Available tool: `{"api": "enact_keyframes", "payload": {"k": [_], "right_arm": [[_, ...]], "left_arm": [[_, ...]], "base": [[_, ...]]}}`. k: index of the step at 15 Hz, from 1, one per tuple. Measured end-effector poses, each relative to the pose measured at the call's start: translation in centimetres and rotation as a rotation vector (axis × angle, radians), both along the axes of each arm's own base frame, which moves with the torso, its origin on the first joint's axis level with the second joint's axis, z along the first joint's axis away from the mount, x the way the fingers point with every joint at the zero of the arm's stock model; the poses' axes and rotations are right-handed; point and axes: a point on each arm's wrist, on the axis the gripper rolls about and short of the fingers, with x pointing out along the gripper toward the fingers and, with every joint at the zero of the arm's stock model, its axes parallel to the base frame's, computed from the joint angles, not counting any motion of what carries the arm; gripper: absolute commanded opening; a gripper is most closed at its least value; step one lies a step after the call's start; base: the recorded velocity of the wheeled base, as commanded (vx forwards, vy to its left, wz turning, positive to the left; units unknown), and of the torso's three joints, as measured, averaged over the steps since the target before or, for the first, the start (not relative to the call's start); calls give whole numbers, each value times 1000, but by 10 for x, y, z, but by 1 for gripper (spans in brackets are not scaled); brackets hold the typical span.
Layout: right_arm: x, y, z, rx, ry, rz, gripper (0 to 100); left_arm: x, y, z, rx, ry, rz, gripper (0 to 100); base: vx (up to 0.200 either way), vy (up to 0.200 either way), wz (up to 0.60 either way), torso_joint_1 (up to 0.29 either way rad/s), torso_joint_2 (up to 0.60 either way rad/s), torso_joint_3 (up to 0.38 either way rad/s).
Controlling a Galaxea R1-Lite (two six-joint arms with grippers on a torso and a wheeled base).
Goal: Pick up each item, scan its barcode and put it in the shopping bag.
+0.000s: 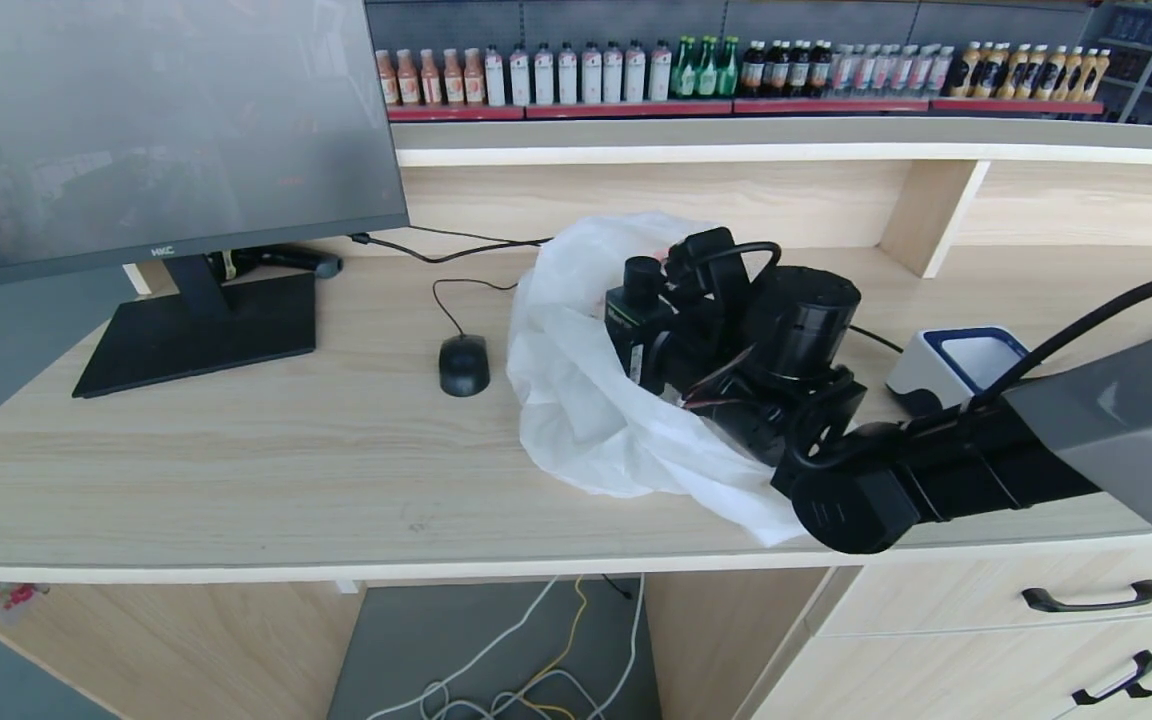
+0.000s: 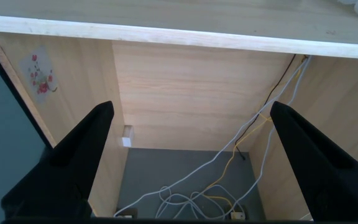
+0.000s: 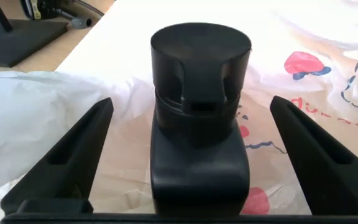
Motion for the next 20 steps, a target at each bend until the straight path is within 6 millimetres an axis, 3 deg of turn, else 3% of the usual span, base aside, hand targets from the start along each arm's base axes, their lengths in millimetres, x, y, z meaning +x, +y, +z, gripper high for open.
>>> {"api": "enact_keyframes", "payload": {"k": [9, 13, 16, 20], "right_arm": [[-31, -11, 59, 83, -117, 26, 100], [-47, -20, 82, 208, -286, 33, 100], [-63, -30, 69, 264, -366, 35, 100], [-93, -47, 26, 186, -249, 48, 100]], "left_arm": [[0, 0, 0, 0, 0, -1, 100], [0, 0, 0, 0, 0, -1, 100], [0, 0, 0, 0, 0, -1, 100], [0, 0, 0, 1, 0, 0, 100]], "base": [[0, 0, 0, 0, 0, 0], [0, 0, 0, 0, 0, 0], [0, 0, 0, 0, 0, 0], [0, 0, 0, 0, 0, 0]]}}
